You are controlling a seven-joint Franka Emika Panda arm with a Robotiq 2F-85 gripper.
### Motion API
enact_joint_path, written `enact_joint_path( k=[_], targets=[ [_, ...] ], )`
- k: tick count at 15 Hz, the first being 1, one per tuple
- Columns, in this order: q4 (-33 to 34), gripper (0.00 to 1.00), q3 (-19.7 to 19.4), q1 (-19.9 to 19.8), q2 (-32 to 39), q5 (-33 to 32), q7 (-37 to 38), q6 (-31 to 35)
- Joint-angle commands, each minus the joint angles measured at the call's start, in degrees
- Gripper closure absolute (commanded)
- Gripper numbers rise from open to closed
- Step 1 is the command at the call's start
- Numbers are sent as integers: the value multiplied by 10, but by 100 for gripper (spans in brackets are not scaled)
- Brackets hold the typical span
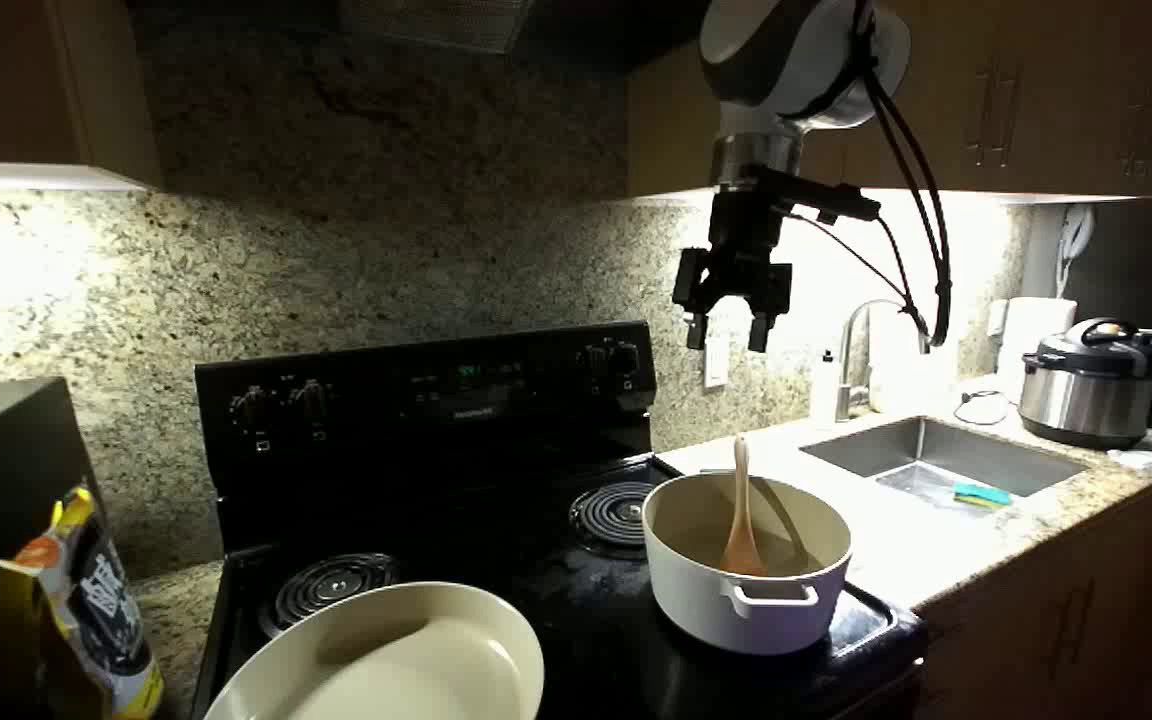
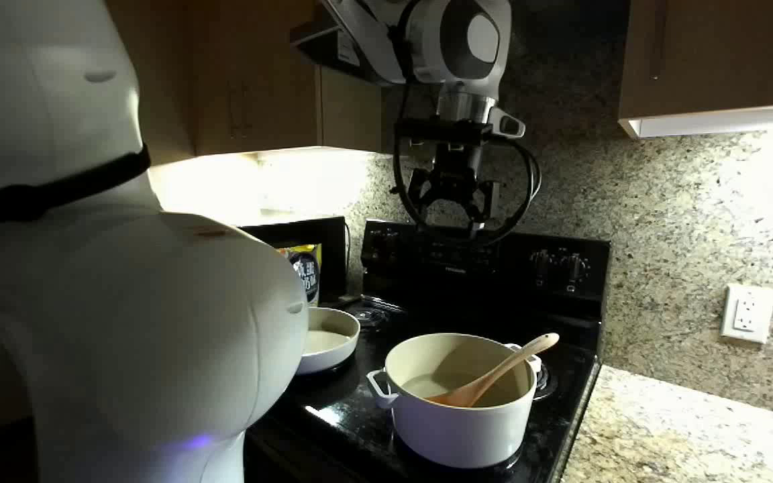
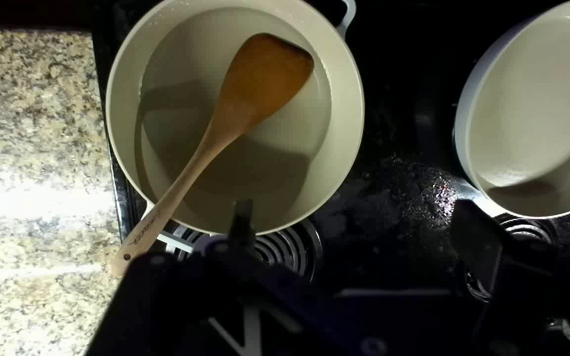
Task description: Stir in the pot with the wooden spoon
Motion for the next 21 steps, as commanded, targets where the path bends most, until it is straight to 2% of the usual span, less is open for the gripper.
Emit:
enact_joint_path(
  k=[1, 9, 17, 21],
  targets=[
    [1, 0, 7, -8, 0, 2, -2, -2],
    [1, 0, 7, -8, 0, 2, -2, -2],
    [104, 0, 4, -17, 108, 25, 45, -9],
    [110, 0, -4, -34, 154, 40, 64, -15]
  ],
)
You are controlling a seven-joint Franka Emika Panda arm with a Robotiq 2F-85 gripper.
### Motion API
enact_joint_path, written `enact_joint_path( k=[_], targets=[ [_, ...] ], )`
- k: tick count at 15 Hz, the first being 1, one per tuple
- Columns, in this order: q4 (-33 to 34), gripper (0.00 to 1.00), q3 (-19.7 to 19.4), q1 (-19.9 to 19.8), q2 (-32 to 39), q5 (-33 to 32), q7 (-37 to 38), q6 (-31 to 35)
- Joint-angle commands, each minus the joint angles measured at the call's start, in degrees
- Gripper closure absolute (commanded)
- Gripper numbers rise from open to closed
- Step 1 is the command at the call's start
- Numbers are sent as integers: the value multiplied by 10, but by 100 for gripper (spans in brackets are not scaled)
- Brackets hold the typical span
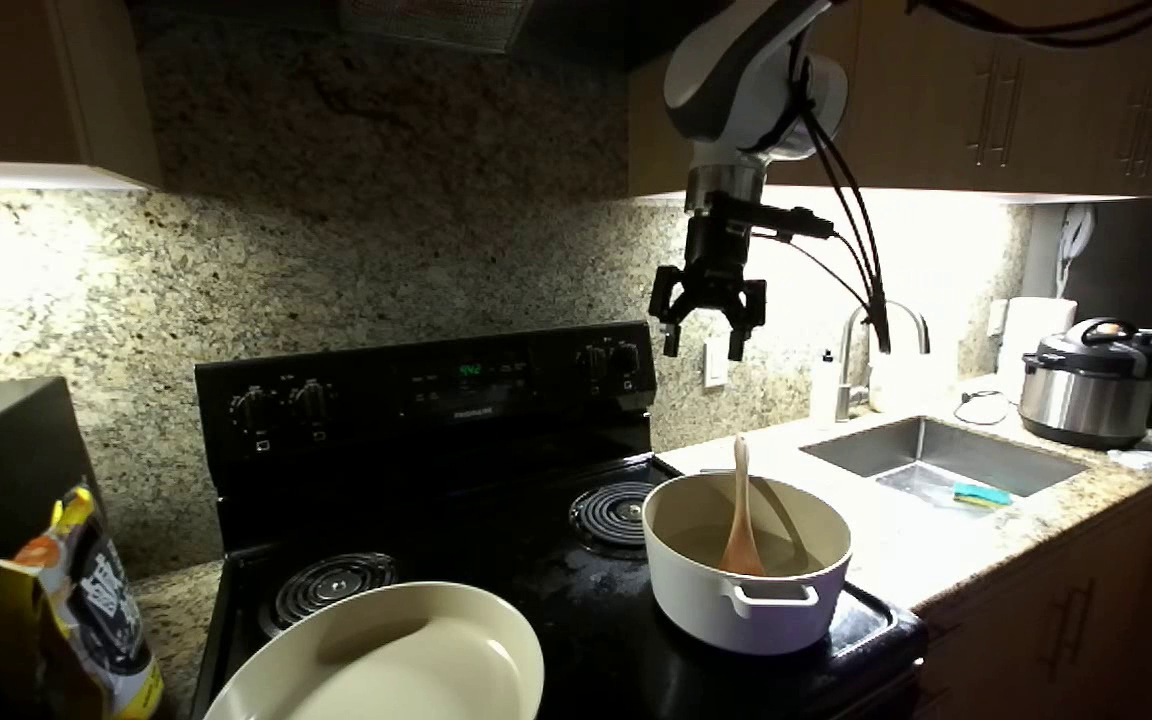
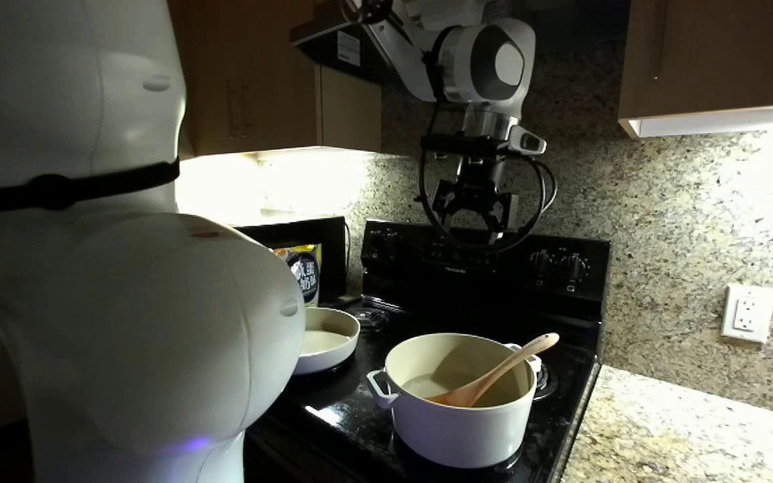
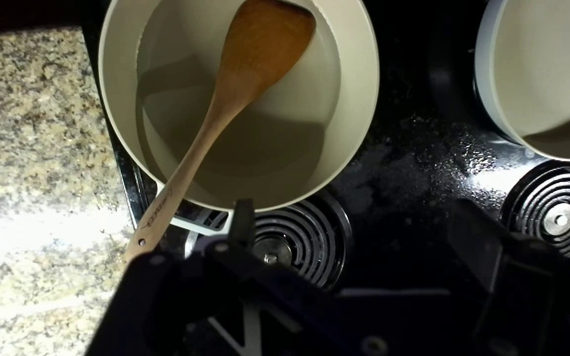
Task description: Stir in the pot with the wooden spoon
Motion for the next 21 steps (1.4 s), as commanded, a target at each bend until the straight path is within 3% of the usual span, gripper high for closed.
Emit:
enact_joint_path(
  k=[1, 8, 15, 21],
  targets=[
    [8, 0, -7, -21, 41, 34, 13, -14],
    [5, 0, -33, -62, 100, 116, 84, 37],
    [32, 0, -45, -64, 171, 70, 256, 119],
    [60, 0, -52, -61, 216, 40, 360, 102]
  ],
)
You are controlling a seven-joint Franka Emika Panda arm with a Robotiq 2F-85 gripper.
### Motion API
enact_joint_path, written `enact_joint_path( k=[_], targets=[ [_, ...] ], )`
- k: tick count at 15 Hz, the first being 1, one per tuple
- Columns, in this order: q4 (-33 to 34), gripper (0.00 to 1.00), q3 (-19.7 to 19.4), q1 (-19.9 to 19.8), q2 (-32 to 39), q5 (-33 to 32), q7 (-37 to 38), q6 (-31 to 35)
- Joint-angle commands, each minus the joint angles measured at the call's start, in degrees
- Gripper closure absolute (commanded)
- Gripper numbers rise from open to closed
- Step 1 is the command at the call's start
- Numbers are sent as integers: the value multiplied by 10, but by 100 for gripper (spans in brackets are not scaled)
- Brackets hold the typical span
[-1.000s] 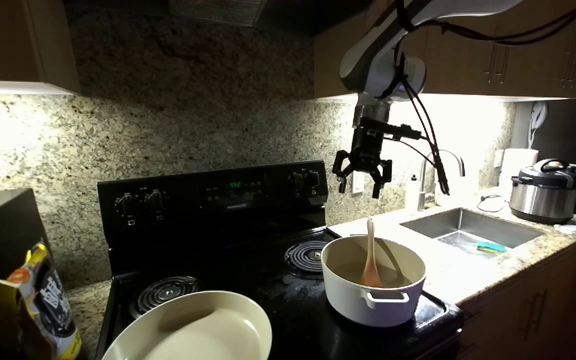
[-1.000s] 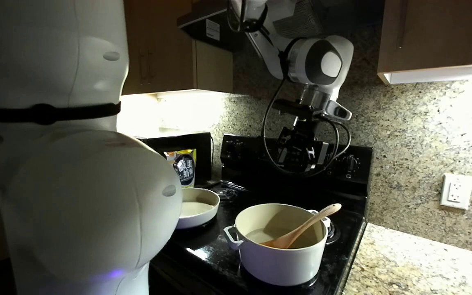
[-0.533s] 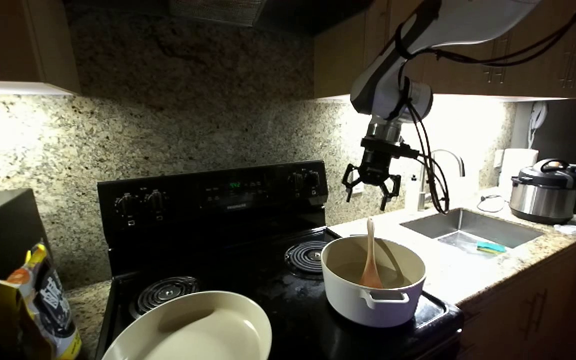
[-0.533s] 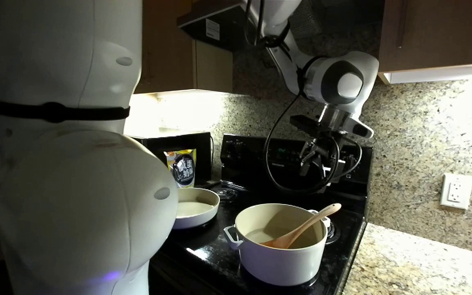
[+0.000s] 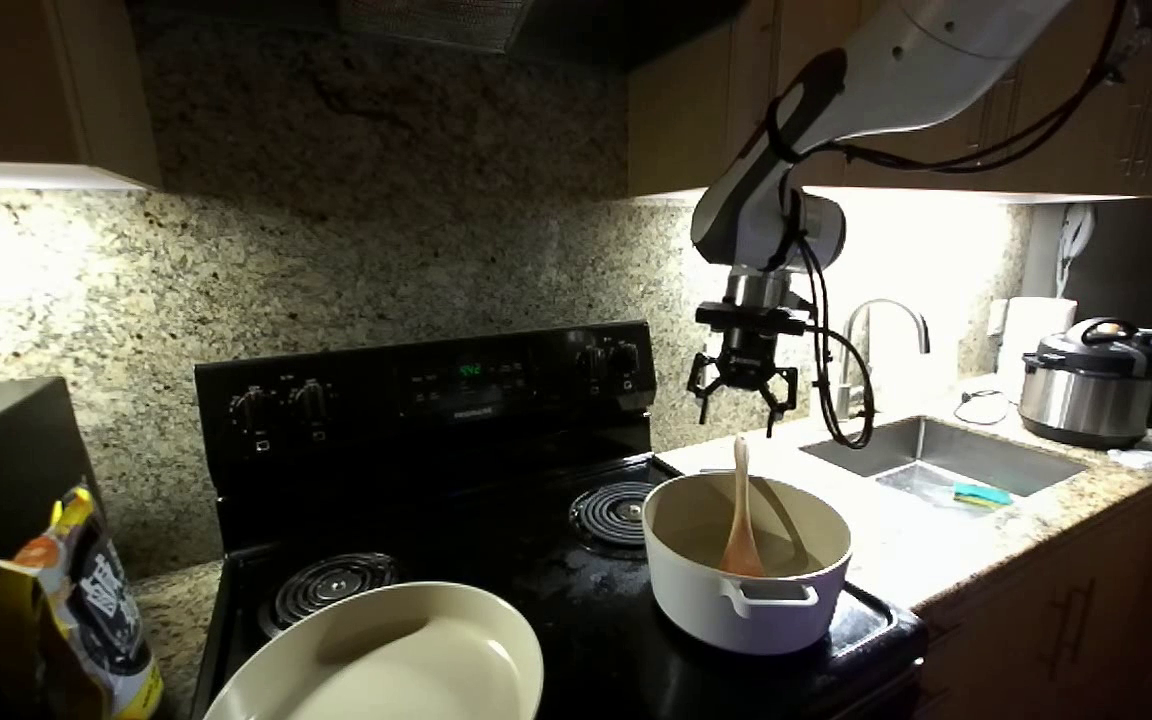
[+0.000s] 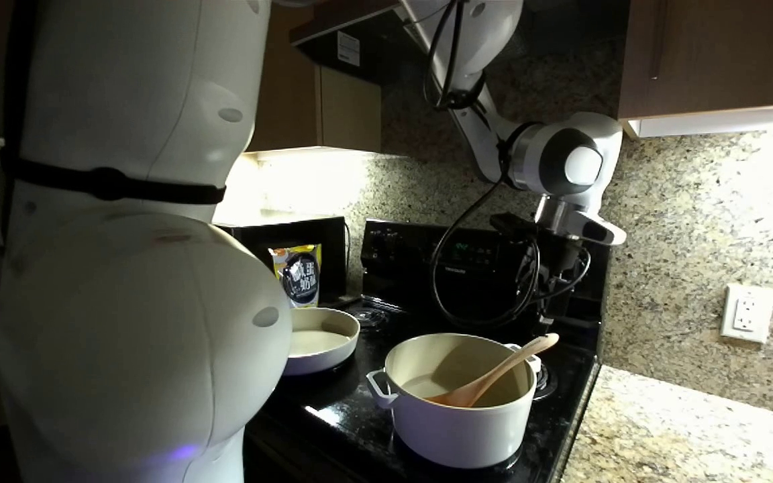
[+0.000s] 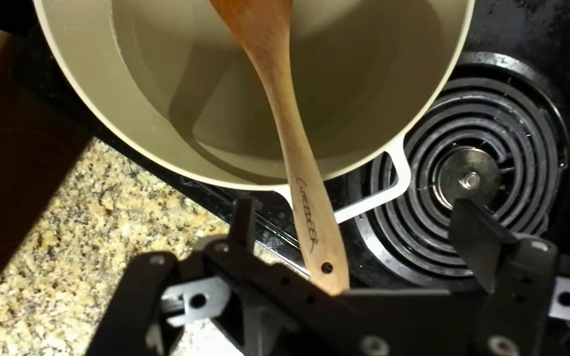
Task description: Stir in the pot with the wooden spoon
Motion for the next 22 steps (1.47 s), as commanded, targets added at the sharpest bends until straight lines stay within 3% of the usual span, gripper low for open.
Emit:
enact_joint_path(
  k=[1, 11, 12, 13, 14, 22],
  targets=[
    [16, 0, -5, 4, 26, -11, 48, -9],
    [44, 3, -14, 4, 74, -26, 86, -16],
    [46, 9, -15, 3, 76, -27, 85, -18],
    [48, 28, -15, 3, 79, -27, 85, -18],
    [51, 31, -15, 3, 81, -25, 81, -16],
    [59, 83, -13, 2, 82, -20, 73, -15]
  ],
)
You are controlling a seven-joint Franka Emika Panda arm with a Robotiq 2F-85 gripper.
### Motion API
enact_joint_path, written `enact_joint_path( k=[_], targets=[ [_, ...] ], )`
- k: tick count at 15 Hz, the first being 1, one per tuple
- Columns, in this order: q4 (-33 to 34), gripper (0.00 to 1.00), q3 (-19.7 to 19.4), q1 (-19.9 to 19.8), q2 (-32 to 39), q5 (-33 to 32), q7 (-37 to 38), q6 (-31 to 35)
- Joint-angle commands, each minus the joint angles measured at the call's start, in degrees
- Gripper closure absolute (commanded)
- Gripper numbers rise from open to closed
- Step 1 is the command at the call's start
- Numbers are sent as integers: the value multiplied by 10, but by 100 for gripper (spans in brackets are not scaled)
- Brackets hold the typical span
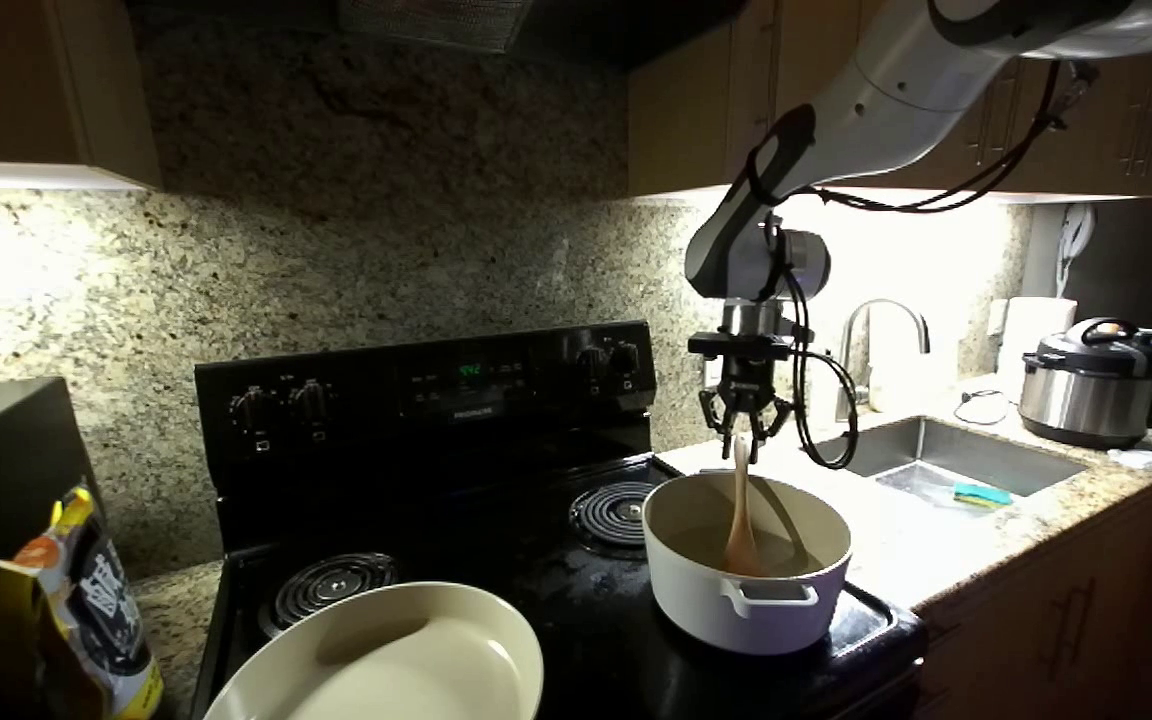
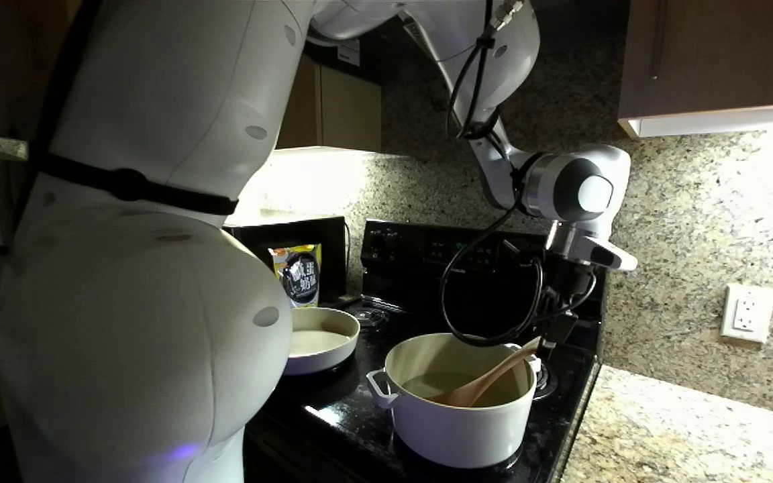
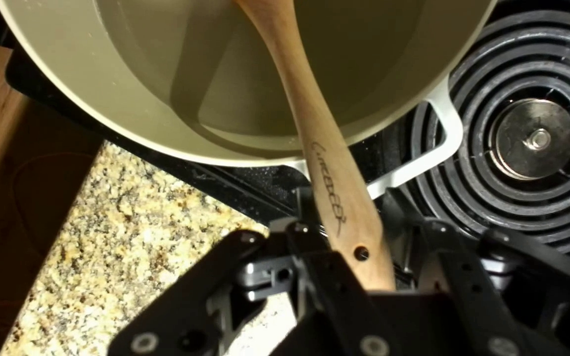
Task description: Stir in the pot with the wooden spoon
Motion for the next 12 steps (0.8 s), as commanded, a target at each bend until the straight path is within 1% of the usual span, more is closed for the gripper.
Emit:
enact_joint_path(
  k=[1, 2, 4, 8, 12],
  targets=[
    [8, 90, -1, 2, 2, -4, 7, -12],
    [8, 94, 0, 2, 2, -5, 5, -12],
    [5, 92, 1, 3, -2, -6, 4, -9],
    [-19, 92, 2, 10, -25, -9, 9, 9],
    [-59, 92, -6, 29, -67, -42, 44, 43]
  ],
)
